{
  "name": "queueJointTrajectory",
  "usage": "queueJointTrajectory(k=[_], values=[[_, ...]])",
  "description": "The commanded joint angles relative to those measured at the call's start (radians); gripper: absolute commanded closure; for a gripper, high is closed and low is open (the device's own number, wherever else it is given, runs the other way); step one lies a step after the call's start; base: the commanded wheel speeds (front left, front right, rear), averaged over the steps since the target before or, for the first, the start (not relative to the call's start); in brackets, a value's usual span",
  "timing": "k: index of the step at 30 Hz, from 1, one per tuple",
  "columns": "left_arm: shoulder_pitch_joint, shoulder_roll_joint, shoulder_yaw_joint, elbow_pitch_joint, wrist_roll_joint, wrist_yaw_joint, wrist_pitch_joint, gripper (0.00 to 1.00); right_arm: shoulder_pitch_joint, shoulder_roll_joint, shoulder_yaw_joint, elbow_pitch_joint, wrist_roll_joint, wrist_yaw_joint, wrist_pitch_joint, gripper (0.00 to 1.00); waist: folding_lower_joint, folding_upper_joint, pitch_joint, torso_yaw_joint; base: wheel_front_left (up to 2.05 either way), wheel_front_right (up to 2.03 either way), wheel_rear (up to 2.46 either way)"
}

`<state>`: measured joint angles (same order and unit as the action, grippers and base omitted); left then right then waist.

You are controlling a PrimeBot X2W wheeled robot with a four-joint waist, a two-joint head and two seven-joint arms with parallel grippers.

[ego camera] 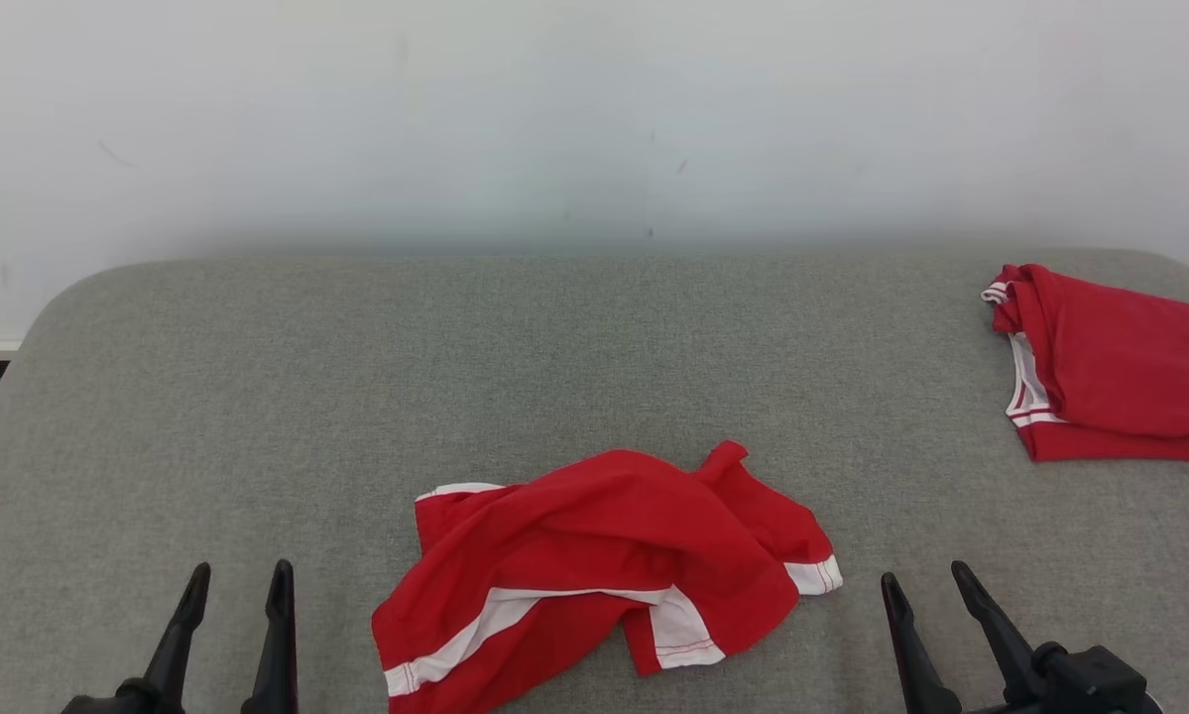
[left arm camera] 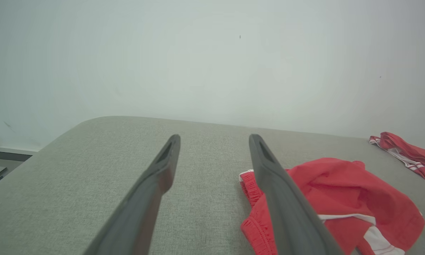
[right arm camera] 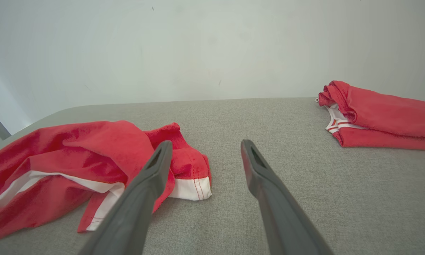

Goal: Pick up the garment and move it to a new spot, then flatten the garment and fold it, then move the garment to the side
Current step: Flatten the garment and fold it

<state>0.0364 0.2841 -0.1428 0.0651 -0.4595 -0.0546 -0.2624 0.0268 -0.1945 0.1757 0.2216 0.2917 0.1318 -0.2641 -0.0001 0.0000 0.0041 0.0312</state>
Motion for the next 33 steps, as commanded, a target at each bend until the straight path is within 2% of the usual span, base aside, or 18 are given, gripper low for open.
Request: queueJointTrajectory(k=[1,9,16,24,33], values=[[0.029,-0.03,0.037,-0.022,0.041,-0.011,-0.003,0.0,0.02,0.003,-0.004,0.008,0.006,-0.003,0.0,0.0,0.0001,0.0,-0.004,0.002,0.0,0.0,0.0],[0.096,-0.135,0.156,-0.053,0.167,-0.052,-0.003,0.0,0.025,0.009,-0.001,0.035,0.016,-0.003,0.0,0.0,0.0001,0.0,-0.008,0.011,0.0,0.0,0.0],[0.105,-0.175,0.192,-0.053,0.205,-0.071,-0.003,0.0,-0.019,-0.008,0.003,0.079,0.017,-0.003,0.0,0.0,0.0001,0.0,-0.004,0.026,0.0,0.0,0.0],[0.066,-0.194,0.151,-0.049,0.223,-0.076,-0.003,0.0,-0.194,-0.055,0.072,0.224,0.019,-0.003,0.016,0.0,0.0001,0.0,0.021,0.072,0.0,0.0,0.0],[0.017,-0.187,0.069,-0.035,0.201,-0.075,-0.003,0.0,-0.387,-0.085,0.132,0.465,0.044,-0.003,0.085,0.0,0.0001,0.0,0.055,0.172,0.0,0.0,0.0]])
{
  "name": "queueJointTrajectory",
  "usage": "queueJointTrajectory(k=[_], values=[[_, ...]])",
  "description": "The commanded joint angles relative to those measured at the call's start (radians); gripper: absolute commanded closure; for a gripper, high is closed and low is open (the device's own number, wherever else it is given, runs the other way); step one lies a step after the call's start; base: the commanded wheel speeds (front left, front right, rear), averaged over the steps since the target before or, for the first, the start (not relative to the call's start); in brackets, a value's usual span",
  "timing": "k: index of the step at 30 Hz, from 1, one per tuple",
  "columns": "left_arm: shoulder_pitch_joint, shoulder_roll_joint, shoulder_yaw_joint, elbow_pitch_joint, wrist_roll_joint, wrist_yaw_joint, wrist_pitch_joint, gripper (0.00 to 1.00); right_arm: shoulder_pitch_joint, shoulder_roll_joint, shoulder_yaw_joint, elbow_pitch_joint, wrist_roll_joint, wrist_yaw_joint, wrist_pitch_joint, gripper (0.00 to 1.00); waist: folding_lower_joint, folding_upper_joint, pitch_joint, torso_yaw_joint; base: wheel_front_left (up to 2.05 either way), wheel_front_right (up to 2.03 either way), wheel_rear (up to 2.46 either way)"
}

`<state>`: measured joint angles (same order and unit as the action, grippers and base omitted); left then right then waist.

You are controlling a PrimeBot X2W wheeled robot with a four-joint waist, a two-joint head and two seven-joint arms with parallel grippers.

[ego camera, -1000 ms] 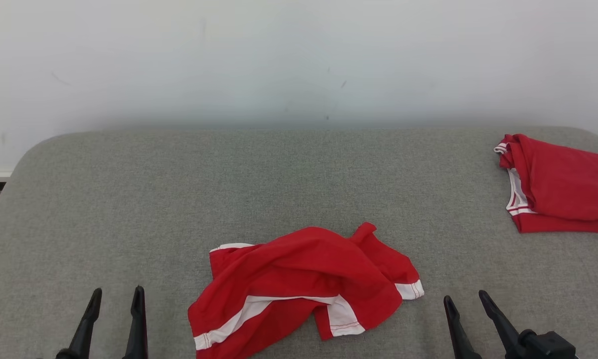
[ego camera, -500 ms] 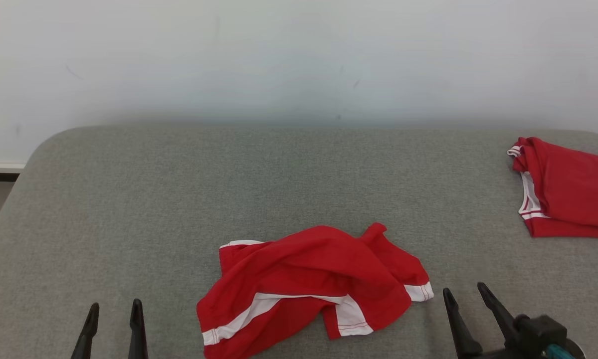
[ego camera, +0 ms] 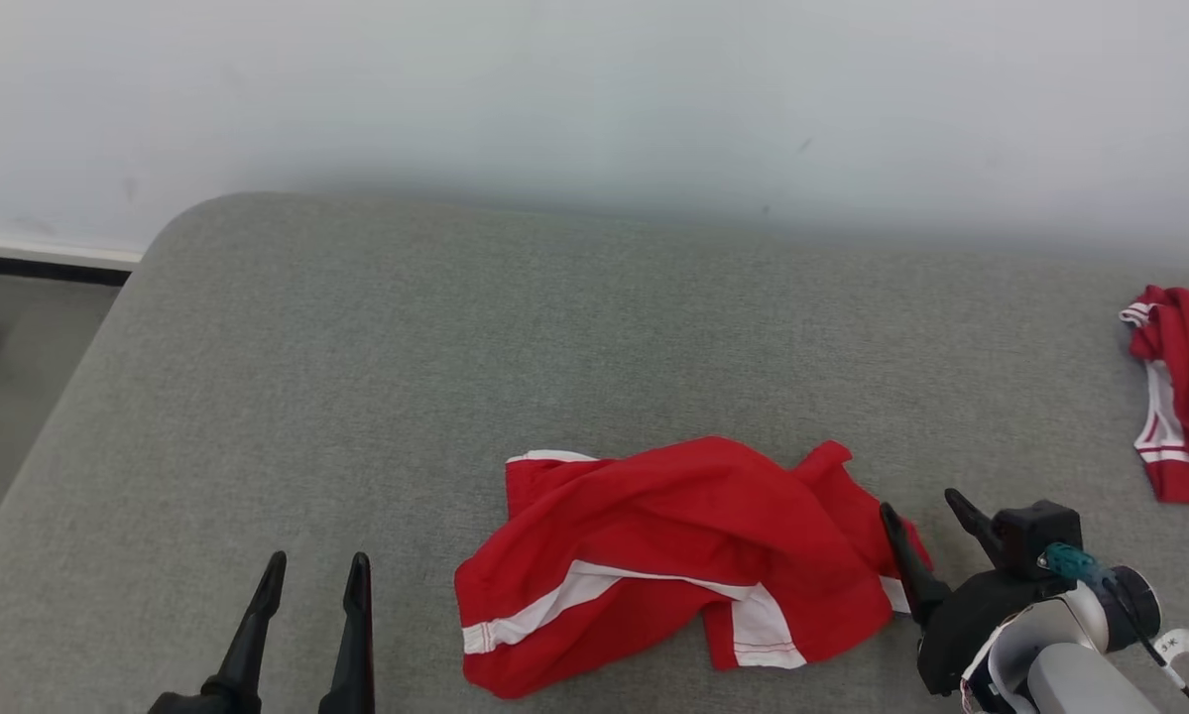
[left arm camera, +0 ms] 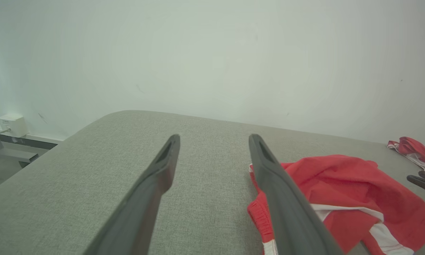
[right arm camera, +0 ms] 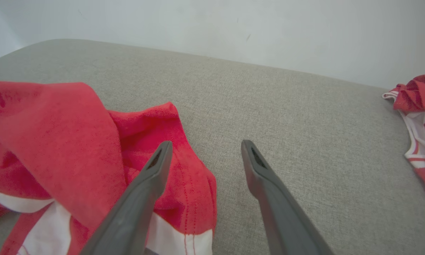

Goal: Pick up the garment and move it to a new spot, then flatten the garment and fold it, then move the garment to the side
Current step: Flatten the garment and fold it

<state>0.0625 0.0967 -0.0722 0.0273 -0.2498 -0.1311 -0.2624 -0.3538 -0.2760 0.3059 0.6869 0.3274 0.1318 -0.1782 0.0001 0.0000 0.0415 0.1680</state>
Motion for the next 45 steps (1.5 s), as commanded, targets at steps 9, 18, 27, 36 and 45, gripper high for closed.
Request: queueJointTrajectory(k=[9,18,27,36,45], values=[[-0.015,-0.007,-0.017,0.005,-0.024,0.001,-0.003,0.0,-0.099,-0.003,0.1,0.215,0.087,-0.003,0.13,1.0,-0.0001,0.0,0.034,0.087,0.0,0.0,0.0],[-0.029,-0.007,-0.03,0.017,-0.021,0.001,-0.003,0.0,-0.234,-0.065,0.135,0.224,0.128,-0.003,0.076,1.0,-0.0001,0.0,0.035,0.074,0.0,0.0,0.0],[-0.033,-0.009,-0.048,0.021,-0.024,0.001,-0.003,0.0,-0.425,-0.124,0.106,0.304,0.111,-0.003,0.034,1.0,-0.0001,0.0,0.042,0.087,0.0,0.0,0.0],[-0.043,-0.015,-0.055,0.04,-0.025,0.001,-0.003,0.0,-0.476,-0.085,0.149,0.439,0.08,-0.003,0.051,0.0,-0.0001,0.0,0.043,0.063,0.0,0.0,0.0],[-0.019,-0.002,-0.024,0.031,-0.016,0.001,-0.003,0.0,-0.388,-0.098,0.18,0.419,0.125,-0.003,-0.048,0.0,-0.0001,0.0,0.002,-0.027,0.0,0.0,0.0]])
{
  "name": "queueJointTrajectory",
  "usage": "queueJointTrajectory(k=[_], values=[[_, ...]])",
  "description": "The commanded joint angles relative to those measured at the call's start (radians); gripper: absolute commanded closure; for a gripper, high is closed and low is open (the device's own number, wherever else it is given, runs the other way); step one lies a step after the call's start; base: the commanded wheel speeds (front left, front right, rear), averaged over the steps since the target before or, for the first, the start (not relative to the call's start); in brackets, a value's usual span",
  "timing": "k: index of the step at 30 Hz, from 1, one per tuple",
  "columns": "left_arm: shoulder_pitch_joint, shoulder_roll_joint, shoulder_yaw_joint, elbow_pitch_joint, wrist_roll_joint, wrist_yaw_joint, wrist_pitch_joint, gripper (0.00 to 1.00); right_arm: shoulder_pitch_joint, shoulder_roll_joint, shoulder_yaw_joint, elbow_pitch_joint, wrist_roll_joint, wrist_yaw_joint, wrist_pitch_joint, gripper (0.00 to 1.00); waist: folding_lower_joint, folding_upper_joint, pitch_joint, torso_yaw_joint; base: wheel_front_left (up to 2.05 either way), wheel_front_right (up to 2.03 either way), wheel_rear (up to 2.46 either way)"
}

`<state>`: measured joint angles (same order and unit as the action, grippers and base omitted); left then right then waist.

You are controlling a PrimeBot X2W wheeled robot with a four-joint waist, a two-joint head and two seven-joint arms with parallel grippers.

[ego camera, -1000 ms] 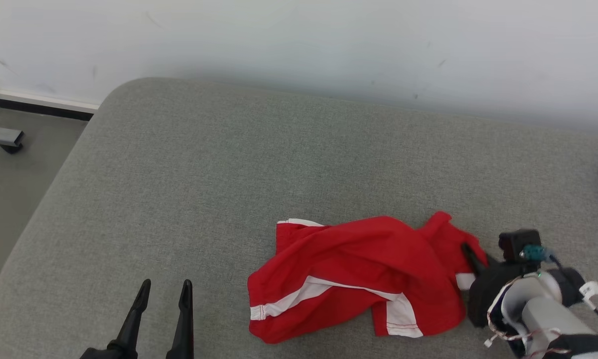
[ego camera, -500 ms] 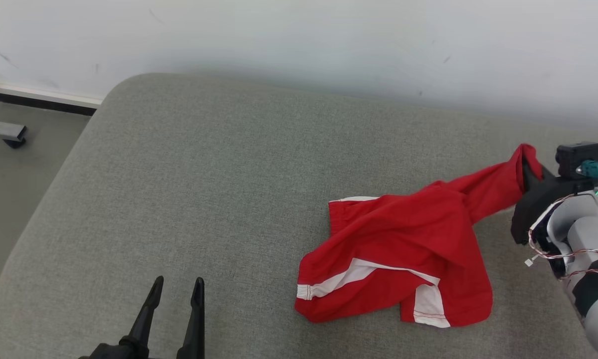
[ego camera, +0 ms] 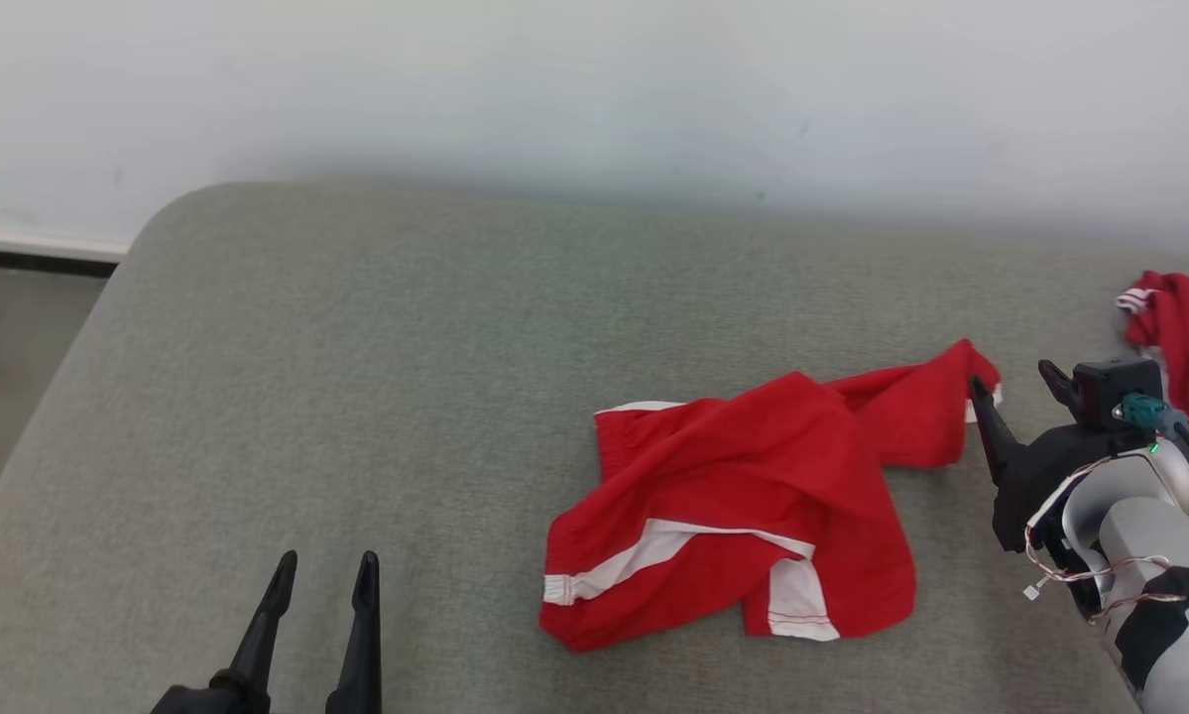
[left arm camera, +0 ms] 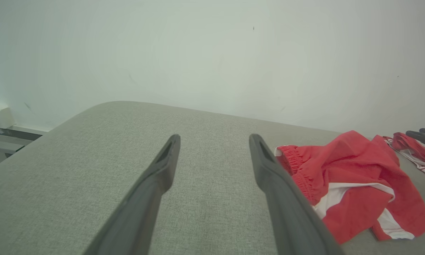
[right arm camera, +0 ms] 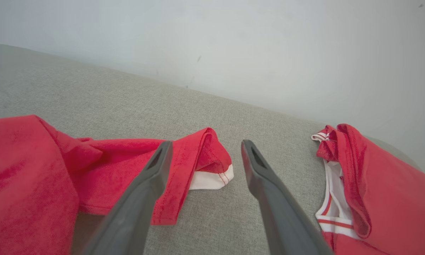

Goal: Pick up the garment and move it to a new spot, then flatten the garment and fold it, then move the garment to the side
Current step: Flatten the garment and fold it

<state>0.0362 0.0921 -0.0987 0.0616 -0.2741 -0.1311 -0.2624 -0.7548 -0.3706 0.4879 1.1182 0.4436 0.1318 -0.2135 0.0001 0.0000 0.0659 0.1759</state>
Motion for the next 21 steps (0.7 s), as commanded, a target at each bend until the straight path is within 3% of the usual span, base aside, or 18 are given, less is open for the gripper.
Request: queueJointTrajectory(k=[1,5,10,17,21], values=[[0.012,0.003,0.008,-0.006,0.011,0.001,-0.003,0.0,0.028,-0.005,-0.003,-0.028,0.015,-0.003,-0.026,0.0,-0.0001,0.0,-0.026,-0.046,0.0,0.0,0.0],[0.031,-0.002,0.027,-0.018,0.018,0.001,-0.003,0.0,0.088,-0.02,-0.028,-0.119,0.03,-0.003,-0.051,0.0,-0.0001,0.0,-0.041,-0.084,0.0,0.0,0.0],[0.046,0.004,0.057,-0.029,0.023,0.001,-0.003,0.0,0.229,-0.025,-0.148,-0.354,-0.004,-0.003,-0.05,0.0,-0.0001,0.0,-0.055,-0.12,0.0,0.0,0.0],[0.059,0.015,0.083,-0.034,0.025,0.001,-0.003,0.0,0.479,0.055,-0.349,-0.652,-0.098,-0.003,-0.05,0.0,-0.0001,0.0,-0.069,-0.15,0.0,0.0,0.0],[0.065,0.021,0.087,-0.034,0.024,0.001,-0.003,0.0,0.567,0.099,-0.41,-0.749,-0.133,-0.003,-0.05,0.0,-0.0001,0.0,-0.073,-0.156,0.0,0.0,0.0]])
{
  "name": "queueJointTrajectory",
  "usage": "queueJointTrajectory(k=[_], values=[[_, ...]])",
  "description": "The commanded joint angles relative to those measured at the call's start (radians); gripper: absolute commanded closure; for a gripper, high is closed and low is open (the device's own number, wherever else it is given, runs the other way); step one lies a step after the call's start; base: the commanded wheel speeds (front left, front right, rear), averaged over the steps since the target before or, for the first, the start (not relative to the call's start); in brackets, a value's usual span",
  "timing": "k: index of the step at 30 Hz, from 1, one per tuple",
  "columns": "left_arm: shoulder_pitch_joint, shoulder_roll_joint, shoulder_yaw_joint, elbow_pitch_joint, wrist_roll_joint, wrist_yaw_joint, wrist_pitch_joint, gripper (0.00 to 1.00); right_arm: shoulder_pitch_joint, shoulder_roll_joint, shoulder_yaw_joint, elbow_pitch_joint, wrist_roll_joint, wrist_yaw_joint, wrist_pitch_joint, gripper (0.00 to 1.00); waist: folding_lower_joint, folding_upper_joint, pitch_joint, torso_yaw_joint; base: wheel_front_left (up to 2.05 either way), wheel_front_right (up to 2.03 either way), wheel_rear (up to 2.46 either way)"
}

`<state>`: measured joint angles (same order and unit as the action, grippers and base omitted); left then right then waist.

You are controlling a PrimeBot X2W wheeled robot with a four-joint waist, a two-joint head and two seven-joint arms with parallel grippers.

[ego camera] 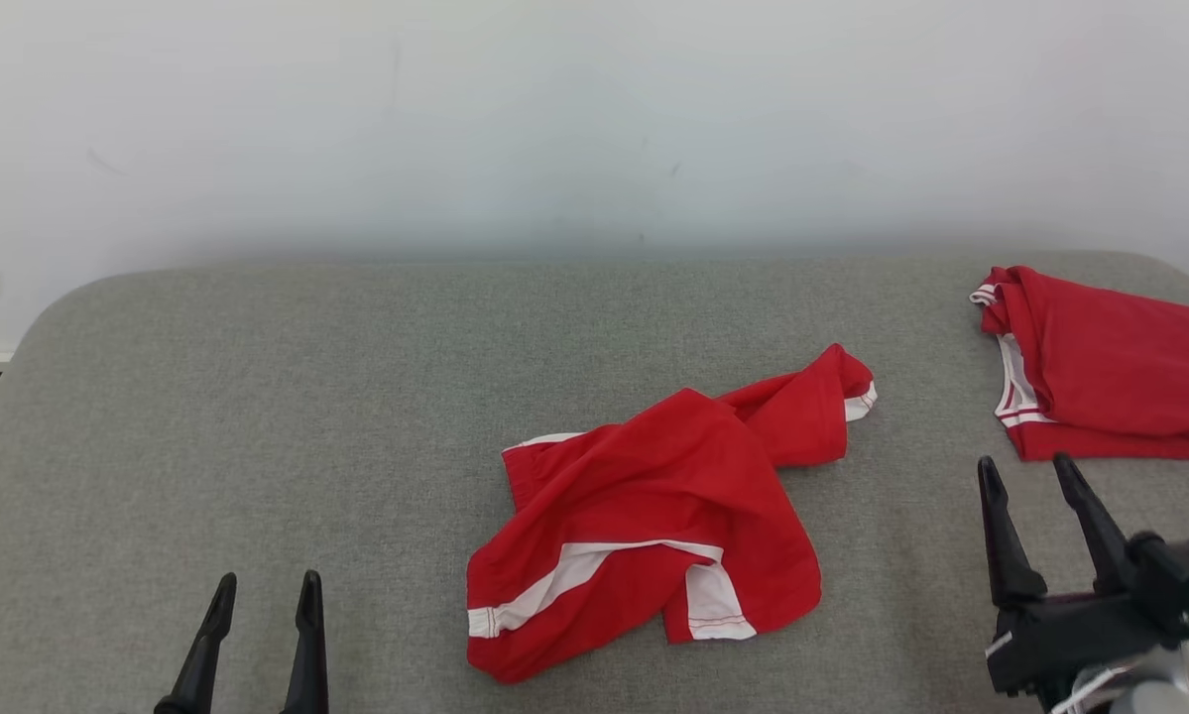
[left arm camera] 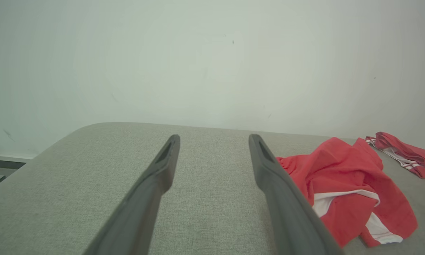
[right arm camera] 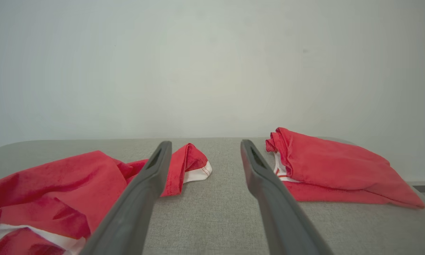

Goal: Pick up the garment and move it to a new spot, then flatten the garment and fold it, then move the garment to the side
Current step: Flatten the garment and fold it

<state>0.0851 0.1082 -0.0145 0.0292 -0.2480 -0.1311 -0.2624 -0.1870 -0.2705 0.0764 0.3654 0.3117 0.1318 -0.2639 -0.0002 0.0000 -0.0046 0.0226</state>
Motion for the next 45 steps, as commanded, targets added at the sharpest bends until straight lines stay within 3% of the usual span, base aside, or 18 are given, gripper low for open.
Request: queueJointTrajectory(k=[1,12,25,31,34,45], values=[[0.017,0.009,0.001,0.0,0.0,0.001,-0.003,0.0,0.026,0.009,-0.016,-0.023,-0.009,-0.003,0.0,0.0,0.0002,0.0,-0.003,-0.003,0.0,0.0,0.0],[0.03,0.029,-0.014,0.012,-0.001,0.001,-0.003,0.0,0.26,0.128,-0.076,-0.207,-0.051,-0.003,0.0,0.0,0.0002,0.0,-0.013,-0.003,0.0,0.0,0.0],[0.027,0.032,-0.023,0.025,0.008,0.001,-0.003,0.0,0.309,0.162,-0.062,-0.243,-0.064,-0.003,0.0,0.0,0.0002,0.0,-0.015,0.009,0.0,0.0,0.0],[0.007,0.046,-0.09,0.058,-0.031,0.001,-0.003,0.0,0.302,0.162,0.008,-0.196,-0.039,-0.003,0.0,0.0,0.0002,0.0,-0.009,0.018,0.0,0.0,0.0],[-0.022,0.064,-0.17,0.104,-0.064,0.001,-0.003,0.0,0.285,0.165,0.078,-0.12,-0.014,-0.003,0.0,0.0,0.0002,0.0,0.001,0.016,0.0,0.0,0.0],[-0.138,0.092,-0.317,0.248,-0.144,0.001,-0.003,0.0,0.171,0.189,0.279,0.086,0.058,-0.003,0.0,0.0,0.0002,0.0,0.067,0.002,0.0,0.0,0.0]])
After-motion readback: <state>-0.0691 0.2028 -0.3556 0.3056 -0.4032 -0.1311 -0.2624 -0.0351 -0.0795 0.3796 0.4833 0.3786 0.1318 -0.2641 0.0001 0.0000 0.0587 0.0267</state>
